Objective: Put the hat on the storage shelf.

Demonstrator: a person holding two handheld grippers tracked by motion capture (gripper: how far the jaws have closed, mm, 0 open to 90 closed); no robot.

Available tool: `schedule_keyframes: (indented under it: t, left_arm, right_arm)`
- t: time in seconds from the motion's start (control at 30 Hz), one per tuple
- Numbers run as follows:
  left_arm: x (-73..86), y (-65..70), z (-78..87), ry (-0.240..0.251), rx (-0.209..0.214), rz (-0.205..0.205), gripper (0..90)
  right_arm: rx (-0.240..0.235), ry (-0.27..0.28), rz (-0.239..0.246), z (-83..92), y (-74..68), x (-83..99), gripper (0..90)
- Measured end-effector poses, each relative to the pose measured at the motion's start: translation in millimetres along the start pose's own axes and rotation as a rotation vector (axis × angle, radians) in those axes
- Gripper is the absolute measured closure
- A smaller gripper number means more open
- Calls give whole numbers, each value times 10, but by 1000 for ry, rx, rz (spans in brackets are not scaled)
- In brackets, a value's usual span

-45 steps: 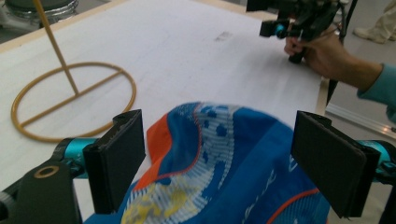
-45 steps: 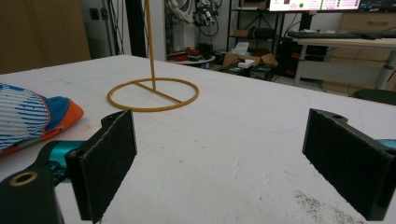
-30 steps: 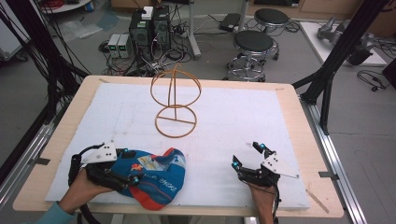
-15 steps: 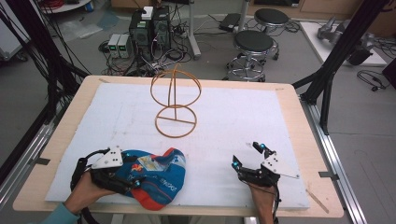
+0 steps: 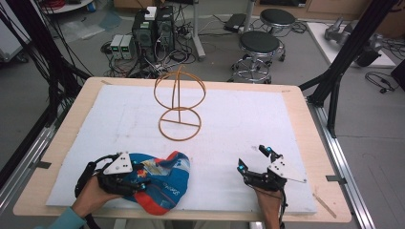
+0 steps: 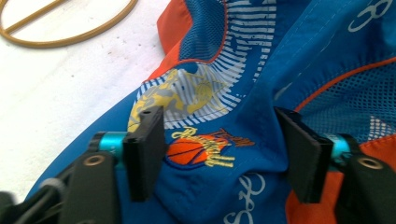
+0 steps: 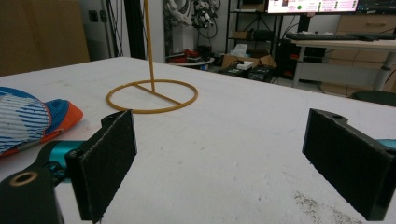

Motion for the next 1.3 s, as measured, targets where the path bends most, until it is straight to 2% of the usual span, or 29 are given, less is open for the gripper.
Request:
schedule_keyframes:
  t: [0.07,0.2,0.67,0.8,1.0,1.2,1.3]
  left_arm:
    - [1,-3,-15,-3,-10,0,415]
    - [13,3,-47,-12,-17,9,517]
    - [25,23,-41,-12,-1,24,797]
    - [-2,18,-4,9,12,41,840]
    - [-110,4,91,85,34,102,846]
    - [-301,-5,266,159,-4,81,849]
    - [-419,-18,370,202,-16,85,851]
  right_arm:
    - [1,2,3,-2,1,-2,88]
    - [0,-1,-1,0,-5,-1,88]
    - [2,1,1,-1,0,-2,88]
    - [1,2,1,-1,0,-1,88]
    - [1,0,-5,2,0,0,88]
    - [1,0,-4,2,0,0,88]
    - [4,3,0,2,4,-2,88]
Point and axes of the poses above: each handheld gripper's, and its own axes: z roughly backward along the jaws, x roughly out of its underside, y roughly to its right, the point moved 9 cm from there along -z, roughly forward along the jaws, and after that the axes turned 15 degrees about z, right-handed, at the moved point
